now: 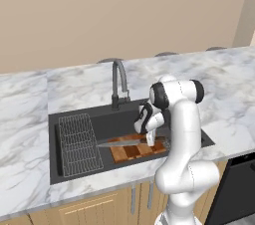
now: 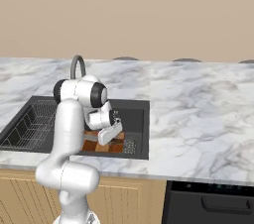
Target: Move the cutting board and knife to the sink. Then move spray from the cabinet to the counter.
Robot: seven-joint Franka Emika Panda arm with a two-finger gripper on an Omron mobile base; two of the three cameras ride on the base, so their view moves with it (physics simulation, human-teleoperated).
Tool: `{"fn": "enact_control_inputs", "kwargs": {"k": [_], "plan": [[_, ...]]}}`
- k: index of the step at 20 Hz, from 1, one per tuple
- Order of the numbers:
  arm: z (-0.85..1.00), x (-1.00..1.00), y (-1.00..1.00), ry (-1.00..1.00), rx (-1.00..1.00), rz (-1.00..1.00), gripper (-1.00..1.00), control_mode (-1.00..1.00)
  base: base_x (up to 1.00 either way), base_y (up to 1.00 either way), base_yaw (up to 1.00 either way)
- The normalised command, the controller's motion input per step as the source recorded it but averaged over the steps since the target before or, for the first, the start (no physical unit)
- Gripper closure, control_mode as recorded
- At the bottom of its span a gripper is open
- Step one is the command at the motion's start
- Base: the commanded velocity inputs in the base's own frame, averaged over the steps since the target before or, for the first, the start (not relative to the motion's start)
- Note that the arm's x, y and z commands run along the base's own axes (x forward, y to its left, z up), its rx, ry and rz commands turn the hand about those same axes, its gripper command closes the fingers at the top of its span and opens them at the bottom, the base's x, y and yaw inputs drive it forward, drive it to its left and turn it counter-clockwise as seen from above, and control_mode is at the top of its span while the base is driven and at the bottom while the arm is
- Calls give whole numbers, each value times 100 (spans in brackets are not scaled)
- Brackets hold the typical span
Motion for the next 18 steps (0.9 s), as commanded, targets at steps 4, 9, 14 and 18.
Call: {"fn": "enact_control_inputs", "kwargs": {"k": [4,9,14,18], "plan": [[-35,24,2,9,0,6,100,-100,0,0,0],[-29,18,3,6,0,5,100,-100,0,0,0],[-3,6,0,2,0,2,-100,-100,0,0,0],[8,-10,0,5,0,0,-100,-100,0,0,0]]}}
